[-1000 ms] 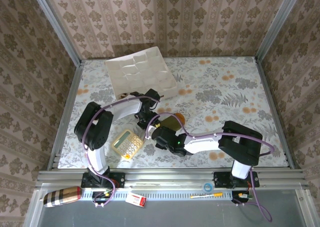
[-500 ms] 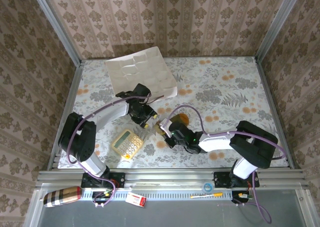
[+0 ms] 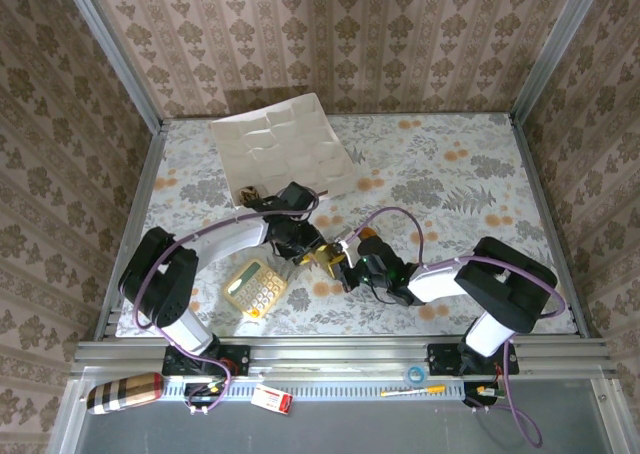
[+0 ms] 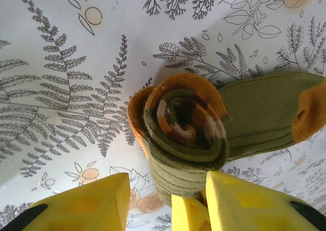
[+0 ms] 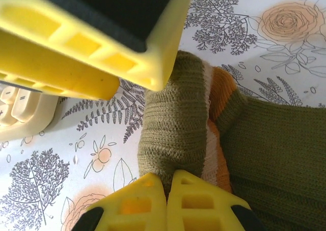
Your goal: Roll the socks
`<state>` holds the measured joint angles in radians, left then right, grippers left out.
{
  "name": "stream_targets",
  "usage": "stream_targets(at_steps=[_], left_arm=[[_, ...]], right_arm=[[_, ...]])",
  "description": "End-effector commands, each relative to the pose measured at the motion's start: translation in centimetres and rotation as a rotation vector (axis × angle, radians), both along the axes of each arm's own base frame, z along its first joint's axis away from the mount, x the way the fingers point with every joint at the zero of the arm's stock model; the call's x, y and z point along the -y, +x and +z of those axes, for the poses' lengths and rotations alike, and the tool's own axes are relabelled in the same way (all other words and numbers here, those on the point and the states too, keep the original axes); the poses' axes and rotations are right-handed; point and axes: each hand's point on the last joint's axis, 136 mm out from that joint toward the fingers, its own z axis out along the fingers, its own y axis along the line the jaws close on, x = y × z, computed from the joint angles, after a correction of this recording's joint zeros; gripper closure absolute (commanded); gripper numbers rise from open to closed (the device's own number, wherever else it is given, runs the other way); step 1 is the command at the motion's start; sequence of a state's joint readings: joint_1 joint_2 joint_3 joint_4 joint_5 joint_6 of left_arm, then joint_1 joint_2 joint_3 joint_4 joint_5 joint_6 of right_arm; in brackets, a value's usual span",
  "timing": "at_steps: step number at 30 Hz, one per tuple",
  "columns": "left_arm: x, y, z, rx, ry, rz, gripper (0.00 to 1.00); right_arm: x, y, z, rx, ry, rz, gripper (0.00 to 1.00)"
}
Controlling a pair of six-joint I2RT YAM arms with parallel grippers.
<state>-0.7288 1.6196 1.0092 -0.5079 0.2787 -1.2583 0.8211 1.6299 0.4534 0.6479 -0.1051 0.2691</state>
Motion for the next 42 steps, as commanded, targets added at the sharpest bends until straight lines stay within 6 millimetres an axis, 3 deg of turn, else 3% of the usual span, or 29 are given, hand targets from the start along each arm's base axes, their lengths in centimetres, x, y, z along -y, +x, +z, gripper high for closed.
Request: stream_targets(at_steps=[1, 11, 21, 24, 27, 29, 30, 32, 36, 39, 42], left_arm=[[0.0, 0.1, -0.4, 0.042, 0.0, -0.029, 0.57], [2.2, -0.1, -2.8, 0.026, -0.002, -0.11, 0.56], [2.2, -3.7, -7.4, -0.108, 0.124, -0.23, 0.57], [1.9, -4.9, -8.6, -0.172, 0.177, -0.282, 0.67], [0.9, -5.4, -9.3, -0.213, 0.206, -0.26, 0.98], [-0.7, -4.6, -9.1, -0.214, 0.236, -0.198, 1.0], [-2.1, -4.0, -8.7, -0.212, 0.26, -0.151, 1.0], [-4.8, -2.7, -8.1, -0.197, 0.298, -0.04, 1.0], [-9.6, -0.7, -5.5, -0.138, 0.384, 0.138, 1.0], [-10.1, -0.3, -4.3, -0.121, 0.41, 0.165, 1.0], [-9.8, -0.8, -4.0, -0.153, 0.478, 0.152, 1.0]], right_arm=[[7.5, -6.3, -9.8, -0.362, -0.284, -0.086, 1.0], [9.1, -6.5, -10.7, -0.421, -0.244, -0.181, 1.0], [9.8, -6.0, -11.7, -0.459, -0.241, -0.227, 1.0], [10.0, -5.7, -11.8, -0.461, -0.248, -0.239, 1.0], [9.6, -5.1, -11.6, -0.452, -0.251, -0.226, 1.0], [8.7, -4.4, -11.1, -0.437, -0.269, -0.183, 1.0], [8.0, -3.9, -10.6, -0.42, -0.275, -0.154, 1.0], [6.5, -2.6, -9.1, -0.354, -0.279, -0.087, 0.88], [2.2, 0.6, -3.4, -0.095, -0.257, 0.071, 0.62], [0.4, 1.6, 1.3, 0.141, -0.296, 0.137, 0.56], [-0.1, 0.8, 3.4, 0.253, -0.335, 0.153, 0.54]])
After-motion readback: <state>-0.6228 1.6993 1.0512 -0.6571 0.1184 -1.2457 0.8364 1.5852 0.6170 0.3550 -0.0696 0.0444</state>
